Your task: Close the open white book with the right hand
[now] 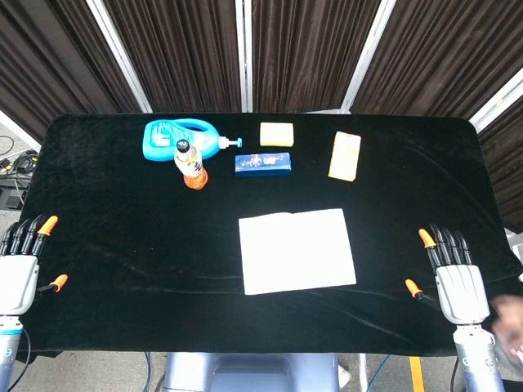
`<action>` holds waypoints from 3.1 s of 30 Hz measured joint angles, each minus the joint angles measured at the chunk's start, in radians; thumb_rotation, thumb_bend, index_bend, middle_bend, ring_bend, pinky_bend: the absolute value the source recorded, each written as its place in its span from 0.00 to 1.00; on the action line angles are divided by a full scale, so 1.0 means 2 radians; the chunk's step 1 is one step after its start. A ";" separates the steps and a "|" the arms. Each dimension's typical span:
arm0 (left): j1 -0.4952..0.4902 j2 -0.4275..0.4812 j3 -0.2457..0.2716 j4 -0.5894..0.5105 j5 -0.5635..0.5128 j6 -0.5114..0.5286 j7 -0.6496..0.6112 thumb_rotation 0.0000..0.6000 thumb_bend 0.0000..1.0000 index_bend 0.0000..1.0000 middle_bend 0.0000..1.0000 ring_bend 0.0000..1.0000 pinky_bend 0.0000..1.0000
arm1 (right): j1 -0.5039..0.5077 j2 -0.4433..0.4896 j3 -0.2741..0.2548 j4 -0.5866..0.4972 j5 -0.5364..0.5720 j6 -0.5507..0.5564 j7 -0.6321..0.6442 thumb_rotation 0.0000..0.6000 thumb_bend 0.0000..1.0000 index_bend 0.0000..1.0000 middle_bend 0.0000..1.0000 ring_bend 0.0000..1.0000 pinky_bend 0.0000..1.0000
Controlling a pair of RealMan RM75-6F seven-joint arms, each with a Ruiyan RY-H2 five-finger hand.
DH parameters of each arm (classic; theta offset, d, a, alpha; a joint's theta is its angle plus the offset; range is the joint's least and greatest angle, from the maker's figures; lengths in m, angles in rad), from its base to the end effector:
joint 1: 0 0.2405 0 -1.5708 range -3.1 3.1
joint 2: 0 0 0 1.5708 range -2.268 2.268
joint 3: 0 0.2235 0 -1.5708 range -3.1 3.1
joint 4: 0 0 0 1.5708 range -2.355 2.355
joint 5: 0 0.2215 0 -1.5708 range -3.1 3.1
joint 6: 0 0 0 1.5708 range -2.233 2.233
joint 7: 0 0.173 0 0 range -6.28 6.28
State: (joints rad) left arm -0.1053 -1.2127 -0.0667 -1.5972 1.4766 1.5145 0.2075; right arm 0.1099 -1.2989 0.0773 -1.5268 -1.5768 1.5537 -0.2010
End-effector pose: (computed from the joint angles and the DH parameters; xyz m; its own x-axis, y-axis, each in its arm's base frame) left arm -0.2745 0.2171 0.1167 0.5062 -0.0449 0.8612 0.8621 0.0017 -0.5067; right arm -0.2578 -0.2194 0.1004 0.4843 0.1132 0.8676 -0.8651 -0.0859 0.4941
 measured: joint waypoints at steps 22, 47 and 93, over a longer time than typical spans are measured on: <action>0.000 0.003 -0.001 -0.001 -0.004 -0.002 -0.005 1.00 0.11 0.00 0.00 0.00 0.00 | 0.009 0.003 -0.008 0.001 -0.016 -0.013 0.022 1.00 0.12 0.00 0.00 0.00 0.00; -0.004 0.005 -0.010 0.003 -0.029 -0.017 -0.009 1.00 0.11 0.00 0.00 0.00 0.00 | 0.123 -0.093 -0.052 -0.032 -0.084 -0.173 0.102 1.00 0.09 0.00 0.00 0.00 0.00; -0.010 0.013 -0.020 0.004 -0.070 -0.041 -0.013 1.00 0.12 0.00 0.00 0.00 0.00 | 0.157 -0.326 0.001 0.181 0.045 -0.206 0.084 1.00 0.10 0.00 0.00 0.00 0.00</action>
State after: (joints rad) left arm -0.1262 -1.1876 -0.1061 -1.5893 1.3364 1.4329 0.1812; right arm 0.4230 -1.9504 0.0800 -1.1643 -1.4871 1.1422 -0.0329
